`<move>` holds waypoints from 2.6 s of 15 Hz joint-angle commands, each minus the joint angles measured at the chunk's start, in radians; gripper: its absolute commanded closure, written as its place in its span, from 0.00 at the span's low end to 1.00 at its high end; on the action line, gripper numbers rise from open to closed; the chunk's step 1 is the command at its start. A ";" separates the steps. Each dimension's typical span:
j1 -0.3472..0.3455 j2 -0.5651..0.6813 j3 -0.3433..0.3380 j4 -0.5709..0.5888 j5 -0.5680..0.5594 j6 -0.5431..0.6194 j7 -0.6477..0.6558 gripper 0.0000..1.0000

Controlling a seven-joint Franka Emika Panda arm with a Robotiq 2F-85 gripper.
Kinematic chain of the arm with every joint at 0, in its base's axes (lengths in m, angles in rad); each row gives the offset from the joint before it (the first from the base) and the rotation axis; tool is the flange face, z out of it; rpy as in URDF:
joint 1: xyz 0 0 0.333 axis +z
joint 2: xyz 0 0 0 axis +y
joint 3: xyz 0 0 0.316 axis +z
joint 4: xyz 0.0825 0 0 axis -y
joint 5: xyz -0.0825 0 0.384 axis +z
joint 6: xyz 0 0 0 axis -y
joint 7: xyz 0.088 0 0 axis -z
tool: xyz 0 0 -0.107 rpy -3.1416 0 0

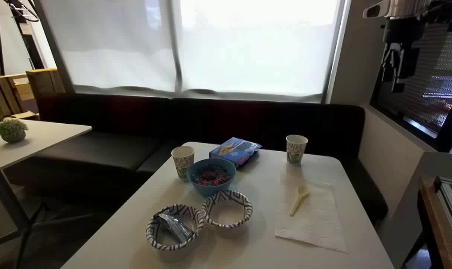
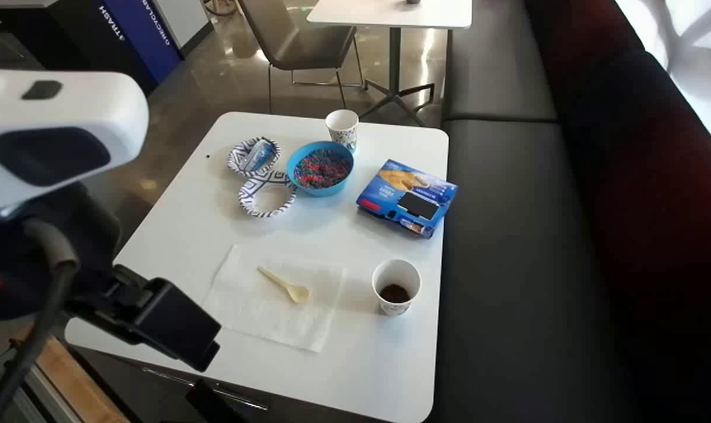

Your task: Empty the contents of the cup on the right into the empty bowl

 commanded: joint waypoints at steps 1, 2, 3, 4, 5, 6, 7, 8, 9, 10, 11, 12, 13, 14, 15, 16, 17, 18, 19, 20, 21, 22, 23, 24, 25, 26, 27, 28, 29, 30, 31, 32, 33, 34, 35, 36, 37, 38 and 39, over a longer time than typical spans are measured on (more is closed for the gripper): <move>0.009 -0.001 -0.007 0.002 -0.005 -0.004 0.005 0.00; 0.009 -0.001 -0.007 0.002 -0.005 -0.004 0.005 0.00; 0.009 -0.001 -0.007 0.002 -0.005 -0.004 0.005 0.00; 0.009 -0.001 -0.007 0.002 -0.005 -0.004 0.005 0.00; 0.009 -0.001 -0.007 0.002 -0.005 -0.004 0.005 0.00; 0.009 -0.001 -0.007 0.002 -0.005 -0.004 0.005 0.00; 0.009 -0.001 -0.007 0.002 -0.005 -0.004 0.005 0.00; 0.009 -0.001 -0.007 0.002 -0.005 -0.004 0.005 0.00; 0.009 -0.001 -0.007 0.002 -0.005 -0.004 0.005 0.00; 0.009 -0.001 -0.007 0.002 -0.005 -0.004 0.005 0.00; 0.009 -0.001 -0.007 0.002 -0.005 -0.004 0.005 0.00; 0.009 -0.001 -0.007 0.002 -0.005 -0.004 0.005 0.00; 0.009 -0.001 -0.007 0.002 -0.005 -0.004 0.005 0.00; 0.009 -0.001 -0.007 0.002 -0.005 -0.004 0.005 0.00; 0.009 -0.001 -0.007 0.002 -0.005 -0.004 0.005 0.00; 0.009 -0.001 -0.007 0.002 -0.005 -0.004 0.005 0.00; 0.009 -0.001 -0.007 0.002 -0.005 -0.004 0.005 0.00; 0.009 -0.001 -0.007 0.002 -0.005 -0.004 0.005 0.00; 0.009 -0.001 -0.007 0.002 -0.005 -0.004 0.005 0.00; 0.012 0.025 -0.009 0.009 0.005 0.011 0.020 0.00; 0.020 0.064 -0.013 0.023 0.029 0.031 0.046 0.00; 0.031 0.080 -0.026 0.022 0.048 0.089 0.052 0.00; 0.032 0.115 -0.025 0.037 0.084 0.107 0.095 0.00; 0.039 0.147 -0.035 0.039 0.105 0.174 0.102 0.00; 0.044 0.180 -0.042 0.046 0.133 0.220 0.108 0.00; 0.048 0.225 -0.048 0.059 0.162 0.265 0.111 0.00; 0.051 0.266 -0.054 0.070 0.188 0.307 0.108 0.00; 0.051 0.311 -0.057 0.081 0.209 0.359 0.109 0.00; 0.052 0.368 -0.061 0.103 0.236 0.390 0.110 0.00; 0.052 0.416 -0.064 0.120 0.258 0.427 0.106 0.00; 0.056 0.471 -0.068 0.143 0.288 0.460 0.104 0.00; 0.062 0.513 -0.075 0.162 0.328 0.497 0.095 0.00; 0.061 0.561 -0.073 0.183 0.359 0.531 0.097 0.00; 0.059 0.610 -0.067 0.202 0.381 0.556 0.097 0.00; 0.056 0.649 -0.060 0.218 0.400 0.584 0.097 0.00; 0.053 0.693 -0.051 0.235 0.417 0.610 0.097 0.00; 0.049 0.731 -0.043 0.253 0.432 0.633 0.097 0.00; 0.043 0.771 -0.033 0.271 0.439 0.654 0.102 0.00; 0.037 0.812 -0.025 0.292 0.452 0.664 0.106 0.00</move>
